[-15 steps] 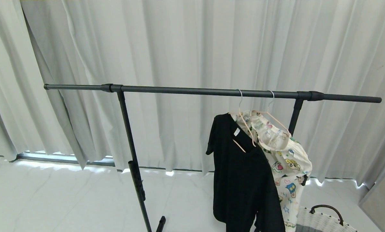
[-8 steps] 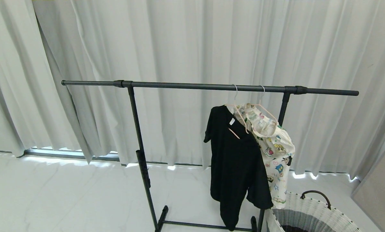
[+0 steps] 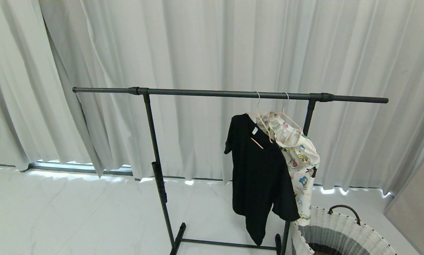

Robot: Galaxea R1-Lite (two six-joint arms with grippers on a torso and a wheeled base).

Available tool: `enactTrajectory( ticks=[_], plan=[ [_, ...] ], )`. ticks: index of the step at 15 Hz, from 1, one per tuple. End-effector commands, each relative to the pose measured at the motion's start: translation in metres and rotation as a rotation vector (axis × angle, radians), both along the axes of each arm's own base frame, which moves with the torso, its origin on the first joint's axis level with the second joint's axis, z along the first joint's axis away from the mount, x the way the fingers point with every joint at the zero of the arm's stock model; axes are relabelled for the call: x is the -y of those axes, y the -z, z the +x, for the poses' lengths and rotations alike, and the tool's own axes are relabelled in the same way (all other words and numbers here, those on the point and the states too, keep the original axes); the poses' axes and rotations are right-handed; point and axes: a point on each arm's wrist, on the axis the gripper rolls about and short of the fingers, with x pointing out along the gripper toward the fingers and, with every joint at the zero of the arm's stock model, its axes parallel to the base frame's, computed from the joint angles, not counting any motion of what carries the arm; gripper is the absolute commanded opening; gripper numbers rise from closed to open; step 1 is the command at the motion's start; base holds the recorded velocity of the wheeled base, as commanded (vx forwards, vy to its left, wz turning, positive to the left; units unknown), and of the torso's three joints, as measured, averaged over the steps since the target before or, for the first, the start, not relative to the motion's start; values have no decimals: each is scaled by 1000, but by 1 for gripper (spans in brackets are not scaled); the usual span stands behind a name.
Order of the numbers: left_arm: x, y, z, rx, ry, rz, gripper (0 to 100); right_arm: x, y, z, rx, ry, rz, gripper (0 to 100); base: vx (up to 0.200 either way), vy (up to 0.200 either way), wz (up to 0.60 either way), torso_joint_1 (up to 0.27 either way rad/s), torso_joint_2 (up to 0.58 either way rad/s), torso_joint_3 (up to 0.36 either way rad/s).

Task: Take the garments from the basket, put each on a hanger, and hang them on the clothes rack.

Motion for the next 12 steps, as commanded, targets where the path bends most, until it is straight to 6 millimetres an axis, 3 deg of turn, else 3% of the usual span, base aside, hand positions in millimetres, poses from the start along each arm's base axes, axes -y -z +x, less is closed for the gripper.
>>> enactTrajectory(
  ticks=[1, 7, 9, 11, 12],
  plan=[
    [0, 1, 0, 19, -6, -47, 100, 0, 1, 0, 0, -3, -3, 100, 0, 0, 0, 0, 0, 0],
    [3, 0, 1, 6, 152, 13, 100, 2, 1, 0, 12, -234, -34, 100, 0, 0, 0, 0, 0, 0],
    [3, 0, 1, 7, 163, 14, 100, 2, 1, 0, 19, -230, -10, 100, 0, 0, 0, 0, 0, 0],
    [0, 0, -1, 31, 335, 23, 100, 2, 1, 0, 30, -229, 17, 100, 0, 0, 0, 0, 0, 0],
    [0, 0, 0, 28, 326, 23, 100, 2, 1, 0, 30, -229, 17, 100, 0, 0, 0, 0, 0, 0]
  ],
)
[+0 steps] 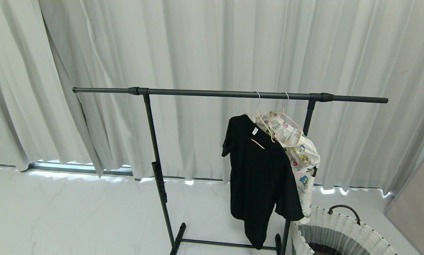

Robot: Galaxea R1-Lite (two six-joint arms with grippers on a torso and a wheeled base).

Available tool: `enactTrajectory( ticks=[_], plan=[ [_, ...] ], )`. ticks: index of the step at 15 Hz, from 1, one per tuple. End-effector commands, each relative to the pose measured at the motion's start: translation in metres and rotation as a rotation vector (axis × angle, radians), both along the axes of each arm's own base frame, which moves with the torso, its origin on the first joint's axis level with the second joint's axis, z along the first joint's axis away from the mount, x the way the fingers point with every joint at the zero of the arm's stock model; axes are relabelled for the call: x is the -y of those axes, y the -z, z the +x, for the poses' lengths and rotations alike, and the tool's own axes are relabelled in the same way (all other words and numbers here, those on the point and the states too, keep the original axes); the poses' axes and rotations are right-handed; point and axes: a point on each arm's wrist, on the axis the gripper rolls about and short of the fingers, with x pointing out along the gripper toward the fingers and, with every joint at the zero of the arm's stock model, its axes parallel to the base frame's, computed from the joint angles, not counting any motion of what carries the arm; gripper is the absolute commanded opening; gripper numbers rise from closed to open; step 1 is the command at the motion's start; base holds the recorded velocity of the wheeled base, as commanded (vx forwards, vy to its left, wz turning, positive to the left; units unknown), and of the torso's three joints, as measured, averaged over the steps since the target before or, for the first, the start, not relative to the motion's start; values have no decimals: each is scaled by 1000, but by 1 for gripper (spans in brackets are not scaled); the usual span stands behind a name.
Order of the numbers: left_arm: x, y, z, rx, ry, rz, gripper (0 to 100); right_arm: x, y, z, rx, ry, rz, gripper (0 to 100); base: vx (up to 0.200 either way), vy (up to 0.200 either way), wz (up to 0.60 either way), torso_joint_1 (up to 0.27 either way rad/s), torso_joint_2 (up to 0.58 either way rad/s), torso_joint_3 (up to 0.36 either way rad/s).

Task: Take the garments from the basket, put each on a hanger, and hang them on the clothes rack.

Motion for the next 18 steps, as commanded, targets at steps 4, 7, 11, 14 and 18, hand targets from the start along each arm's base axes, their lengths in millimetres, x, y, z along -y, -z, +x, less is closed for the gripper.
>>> enactTrajectory(
  ticks=[4, 7, 11, 14, 18],
  plan=[
    [0, 2, -7, 99, -16, -130, 100, -1, 2, -6, 75, 36, 5, 100, 0, 0, 0, 0, 0, 0],
    [-1, 2, -7, 108, -60, -147, 100, -1, -1, -6, 137, 53, 112, 100, 0, 0, 0, 0, 0, 0],
    [-1, 2, -7, 106, -61, -155, 100, -4, 0, -5, 126, -100, 128, 100, 0, 0, 0, 0, 0, 0],
    [-1, 2, -7, 111, -59, -199, 100, -6, 5, -5, 40, -205, -10, 100, 0, 0, 0, 0, 0, 0],
    [-1, 2, -7, 128, -60, -319, 100, -7, 5, -4, 38, -225, 32, 100, 0, 0, 0, 0, 0, 0]
  ],
)
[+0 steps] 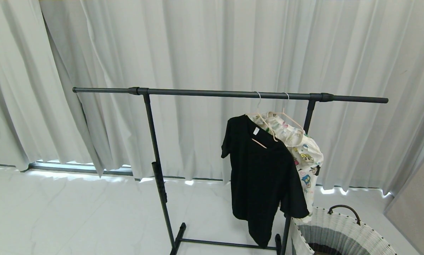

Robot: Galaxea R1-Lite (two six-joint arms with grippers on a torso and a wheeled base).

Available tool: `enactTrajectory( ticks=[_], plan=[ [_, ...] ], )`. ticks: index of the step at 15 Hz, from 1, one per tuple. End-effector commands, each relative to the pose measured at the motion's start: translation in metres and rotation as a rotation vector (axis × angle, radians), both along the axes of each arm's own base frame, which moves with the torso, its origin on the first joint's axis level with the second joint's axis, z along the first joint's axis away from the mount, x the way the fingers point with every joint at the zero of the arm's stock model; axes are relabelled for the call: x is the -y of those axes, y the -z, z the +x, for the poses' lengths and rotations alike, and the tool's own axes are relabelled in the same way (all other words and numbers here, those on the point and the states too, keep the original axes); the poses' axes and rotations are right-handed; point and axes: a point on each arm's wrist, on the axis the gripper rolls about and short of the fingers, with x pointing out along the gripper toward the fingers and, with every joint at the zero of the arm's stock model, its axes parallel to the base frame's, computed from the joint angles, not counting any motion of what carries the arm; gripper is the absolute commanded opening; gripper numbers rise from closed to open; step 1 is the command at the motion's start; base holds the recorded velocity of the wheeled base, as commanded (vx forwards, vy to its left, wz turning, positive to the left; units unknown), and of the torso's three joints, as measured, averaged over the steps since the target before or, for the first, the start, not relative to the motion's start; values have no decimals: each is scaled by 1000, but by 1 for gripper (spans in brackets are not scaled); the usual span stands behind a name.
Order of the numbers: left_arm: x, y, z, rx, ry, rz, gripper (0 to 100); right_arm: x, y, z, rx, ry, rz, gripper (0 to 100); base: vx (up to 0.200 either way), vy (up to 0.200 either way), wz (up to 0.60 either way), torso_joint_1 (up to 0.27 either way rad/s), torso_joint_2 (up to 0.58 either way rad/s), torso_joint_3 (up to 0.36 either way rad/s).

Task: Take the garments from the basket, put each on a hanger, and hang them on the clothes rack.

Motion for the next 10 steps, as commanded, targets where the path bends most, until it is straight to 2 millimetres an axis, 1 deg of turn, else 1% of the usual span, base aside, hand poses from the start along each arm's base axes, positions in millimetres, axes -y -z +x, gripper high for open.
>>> enactTrajectory(
  ticks=[1, 4, 5, 7, 8, 10],
  plan=[
    [0, 0, 0, 2, -2, -2, 100, 0, 0, -1, 8, 3, -10, 100, 0, 0, 0, 0, 0, 0],
    [0, 0, 0, -1, 11, 16, 100, 0, 0, -1, 7, 3, -7, 100, 0, 0, 0, 0, 0, 0],
    [1, 0, 0, -17, 35, 120, 100, 0, 0, -1, 7, 3, -7, 100, 0, 0, 0, 0, 0, 0],
    [1, -3, 0, -9, 33, 274, 100, 0, 0, -1, 7, 3, -7, 100, 0, 0, 0, 0, 0, 0],
    [1, -3, 0, -21, 28, 319, 100, 0, 0, -1, 7, 3, -7, 100, 0, 0, 0, 0, 0, 0],
    [1, -3, 0, -26, 29, 342, 100, 0, 0, -1, 7, 3, -7, 100, 0, 0, 0, 0, 0, 0]
  ],
)
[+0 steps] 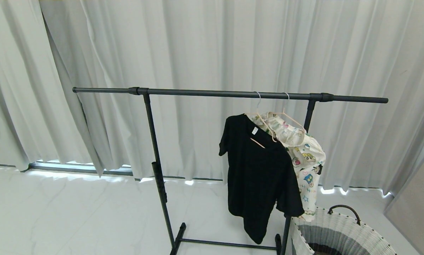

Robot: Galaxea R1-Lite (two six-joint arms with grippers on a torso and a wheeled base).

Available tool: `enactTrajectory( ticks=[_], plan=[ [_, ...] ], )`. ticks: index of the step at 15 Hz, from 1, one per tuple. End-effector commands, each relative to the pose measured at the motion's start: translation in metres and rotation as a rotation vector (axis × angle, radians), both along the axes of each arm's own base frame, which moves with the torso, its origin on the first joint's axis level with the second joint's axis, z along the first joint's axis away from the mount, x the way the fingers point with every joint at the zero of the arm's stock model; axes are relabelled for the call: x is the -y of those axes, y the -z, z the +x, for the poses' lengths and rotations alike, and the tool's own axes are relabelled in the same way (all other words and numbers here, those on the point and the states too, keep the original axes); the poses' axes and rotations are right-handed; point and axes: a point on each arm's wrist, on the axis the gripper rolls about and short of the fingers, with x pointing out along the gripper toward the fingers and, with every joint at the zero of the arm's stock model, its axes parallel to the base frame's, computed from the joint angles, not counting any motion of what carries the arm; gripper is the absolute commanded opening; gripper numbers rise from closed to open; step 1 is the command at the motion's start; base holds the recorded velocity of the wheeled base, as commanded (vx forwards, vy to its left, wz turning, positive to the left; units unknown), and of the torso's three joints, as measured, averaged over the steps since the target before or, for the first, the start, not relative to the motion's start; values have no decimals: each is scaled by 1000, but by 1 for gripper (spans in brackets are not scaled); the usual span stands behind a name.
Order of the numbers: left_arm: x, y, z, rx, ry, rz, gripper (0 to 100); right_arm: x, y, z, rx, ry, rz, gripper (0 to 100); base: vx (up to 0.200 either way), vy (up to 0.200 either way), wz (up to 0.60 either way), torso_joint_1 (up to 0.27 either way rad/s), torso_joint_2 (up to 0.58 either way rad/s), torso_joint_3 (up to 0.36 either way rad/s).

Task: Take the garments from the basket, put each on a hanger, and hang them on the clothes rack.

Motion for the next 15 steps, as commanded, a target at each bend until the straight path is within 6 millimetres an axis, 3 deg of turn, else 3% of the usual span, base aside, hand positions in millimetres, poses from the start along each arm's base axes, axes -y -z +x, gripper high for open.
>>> enactTrajectory(
  ticks=[1, 3, 6, 15],
  plan=[
    [1, 0, 1, -13, 33, 1, 100, 0, 0, 0, 1, 0, 0, 100, 0, 0, 0, 0, 0, 0],
    [4, 3, 0, -32, 210, 19, 100, 0, 0, 0, 1, 0, 0, 100, 0, 0, 0, 0, 0, 0],
    [2, 4, 1, -69, 64, -41, 100, 0, 0, 0, 1, 0, 0, 100, 0, 0, 0, 0, 0, 0],
    [3, 4, 0, -50, 106, 8, 100, 0, 0, 0, 1, 0, 0, 100, 0, 0, 0, 0, 0, 0]
  ],
)
